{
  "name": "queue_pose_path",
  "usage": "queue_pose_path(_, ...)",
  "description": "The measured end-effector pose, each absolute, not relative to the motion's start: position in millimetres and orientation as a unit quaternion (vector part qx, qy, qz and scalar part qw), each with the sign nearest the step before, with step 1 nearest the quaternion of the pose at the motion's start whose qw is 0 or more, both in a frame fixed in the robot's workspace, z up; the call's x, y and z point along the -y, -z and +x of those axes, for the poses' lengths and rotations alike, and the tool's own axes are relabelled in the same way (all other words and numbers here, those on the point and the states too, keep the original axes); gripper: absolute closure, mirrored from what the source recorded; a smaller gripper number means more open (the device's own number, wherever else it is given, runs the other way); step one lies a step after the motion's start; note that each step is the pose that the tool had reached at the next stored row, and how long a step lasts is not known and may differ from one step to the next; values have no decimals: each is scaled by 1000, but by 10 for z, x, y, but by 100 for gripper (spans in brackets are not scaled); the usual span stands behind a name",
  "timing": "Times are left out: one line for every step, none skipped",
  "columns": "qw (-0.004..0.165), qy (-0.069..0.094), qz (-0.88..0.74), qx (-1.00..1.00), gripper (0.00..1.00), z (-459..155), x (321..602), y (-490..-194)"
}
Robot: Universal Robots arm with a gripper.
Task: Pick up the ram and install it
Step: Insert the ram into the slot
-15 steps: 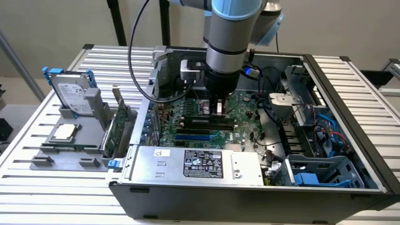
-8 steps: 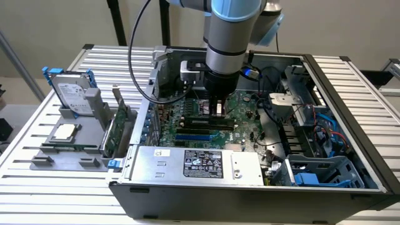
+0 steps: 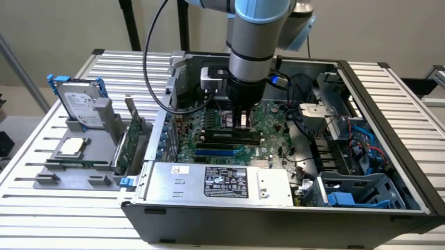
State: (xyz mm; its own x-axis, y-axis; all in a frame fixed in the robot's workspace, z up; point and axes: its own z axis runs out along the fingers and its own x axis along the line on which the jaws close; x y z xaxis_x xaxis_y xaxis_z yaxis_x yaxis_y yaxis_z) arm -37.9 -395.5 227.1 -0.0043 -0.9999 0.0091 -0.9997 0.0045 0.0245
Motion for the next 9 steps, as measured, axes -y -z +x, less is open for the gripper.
queue_pose_path(13,5,705,709,100,-380,3955,-2270)
queue_pose_path(13,4,705,709,100,-380,3955,-2270)
queue_pose_path(14,4,705,709,100,-380,3954,-2269)
queue_pose_path(14,3,705,709,100,-380,3954,-2268)
queue_pose_path(15,3,705,709,100,-380,3953,-2267)
queue_pose_path(15,3,705,709,100,-380,3953,-2266)
queue_pose_path(15,3,705,709,100,-380,3952,-2264)
queue_pose_path(15,3,705,709,100,-380,3950,-2262)
queue_pose_path(15,3,705,709,100,-380,3948,-2260)
